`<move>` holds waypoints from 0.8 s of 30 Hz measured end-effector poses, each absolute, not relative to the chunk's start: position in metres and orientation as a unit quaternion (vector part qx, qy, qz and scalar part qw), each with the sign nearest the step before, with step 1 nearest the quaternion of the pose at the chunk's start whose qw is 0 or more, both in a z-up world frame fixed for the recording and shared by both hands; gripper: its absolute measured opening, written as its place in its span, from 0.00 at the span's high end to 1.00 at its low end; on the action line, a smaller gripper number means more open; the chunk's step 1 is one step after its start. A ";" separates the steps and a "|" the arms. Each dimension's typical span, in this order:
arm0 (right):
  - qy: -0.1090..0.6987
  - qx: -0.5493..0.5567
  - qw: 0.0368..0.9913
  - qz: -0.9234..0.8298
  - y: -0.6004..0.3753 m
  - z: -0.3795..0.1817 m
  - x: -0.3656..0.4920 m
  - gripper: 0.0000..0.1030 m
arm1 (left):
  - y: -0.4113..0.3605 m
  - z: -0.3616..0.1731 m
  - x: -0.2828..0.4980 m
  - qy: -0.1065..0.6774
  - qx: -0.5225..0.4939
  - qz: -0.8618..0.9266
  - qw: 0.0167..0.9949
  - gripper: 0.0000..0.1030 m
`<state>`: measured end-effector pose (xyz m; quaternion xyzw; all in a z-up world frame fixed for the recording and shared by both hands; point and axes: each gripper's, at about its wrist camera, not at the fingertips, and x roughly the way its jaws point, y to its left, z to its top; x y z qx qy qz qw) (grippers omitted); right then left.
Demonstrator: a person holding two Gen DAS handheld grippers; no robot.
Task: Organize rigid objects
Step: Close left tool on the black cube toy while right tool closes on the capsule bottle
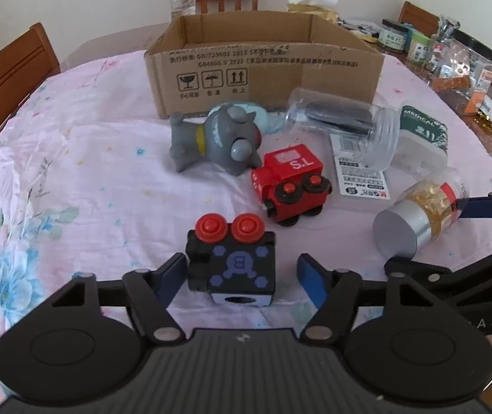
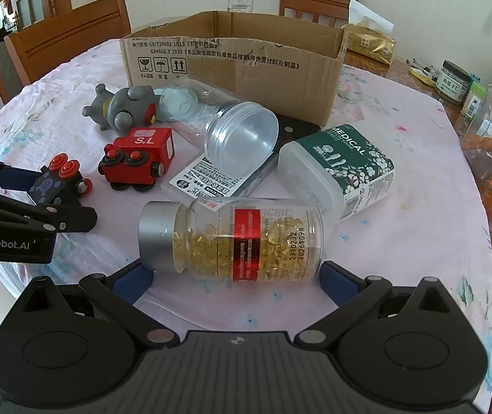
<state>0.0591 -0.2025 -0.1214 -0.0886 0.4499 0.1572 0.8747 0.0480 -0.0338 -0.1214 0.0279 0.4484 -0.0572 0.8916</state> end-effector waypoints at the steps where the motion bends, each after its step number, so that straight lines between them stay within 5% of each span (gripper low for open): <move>1: 0.454 -0.089 0.872 0.157 -0.202 -0.121 0.061 0.00 | -0.034 -0.121 0.048 0.446 0.029 -0.059 0.893 0.38; 18: 0.475 -0.087 0.866 0.131 -0.183 -0.108 0.080 0.01 | -0.031 -0.121 0.050 0.447 0.031 -0.067 0.892 0.42; 24: 0.489 -0.089 0.861 0.113 -0.181 -0.107 0.084 0.06 | -0.028 -0.118 0.053 0.456 0.031 -0.074 0.886 0.51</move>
